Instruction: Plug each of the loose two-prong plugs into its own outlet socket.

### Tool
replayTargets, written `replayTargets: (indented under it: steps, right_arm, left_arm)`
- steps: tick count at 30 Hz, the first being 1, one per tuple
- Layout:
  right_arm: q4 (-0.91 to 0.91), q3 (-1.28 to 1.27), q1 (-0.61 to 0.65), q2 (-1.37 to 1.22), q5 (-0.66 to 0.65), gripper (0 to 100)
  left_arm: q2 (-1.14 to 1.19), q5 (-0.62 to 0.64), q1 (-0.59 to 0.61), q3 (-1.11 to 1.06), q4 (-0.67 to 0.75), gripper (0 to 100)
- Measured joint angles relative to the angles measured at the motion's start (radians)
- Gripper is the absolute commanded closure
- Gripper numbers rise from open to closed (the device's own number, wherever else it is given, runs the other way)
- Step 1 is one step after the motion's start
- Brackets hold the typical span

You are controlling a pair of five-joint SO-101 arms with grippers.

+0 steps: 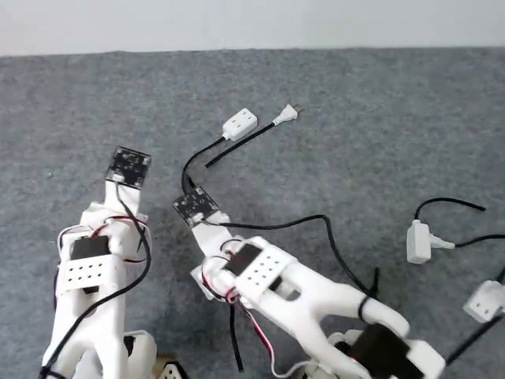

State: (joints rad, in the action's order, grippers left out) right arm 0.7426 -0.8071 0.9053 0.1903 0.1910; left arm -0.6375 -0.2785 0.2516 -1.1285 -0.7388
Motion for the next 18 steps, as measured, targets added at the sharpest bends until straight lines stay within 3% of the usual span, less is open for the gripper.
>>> replayTargets:
  steps: [4,11,18]
  right_arm:
    - [0.0,0.08,0.002,-0.103,0.0,73.6]
    - [0.008,0.16,-0.021,-0.178,0.0,99.4]
    - [0.068,0.21,-0.028,-0.209,-0.049,99.1]
  left_arm:
    - [0.0,0.049,0.048,0.002,0.0,98]
    - [0.0,0.055,0.051,0.002,0.009,98]
    - [0.0,0.055,0.051,0.002,0.012,98]
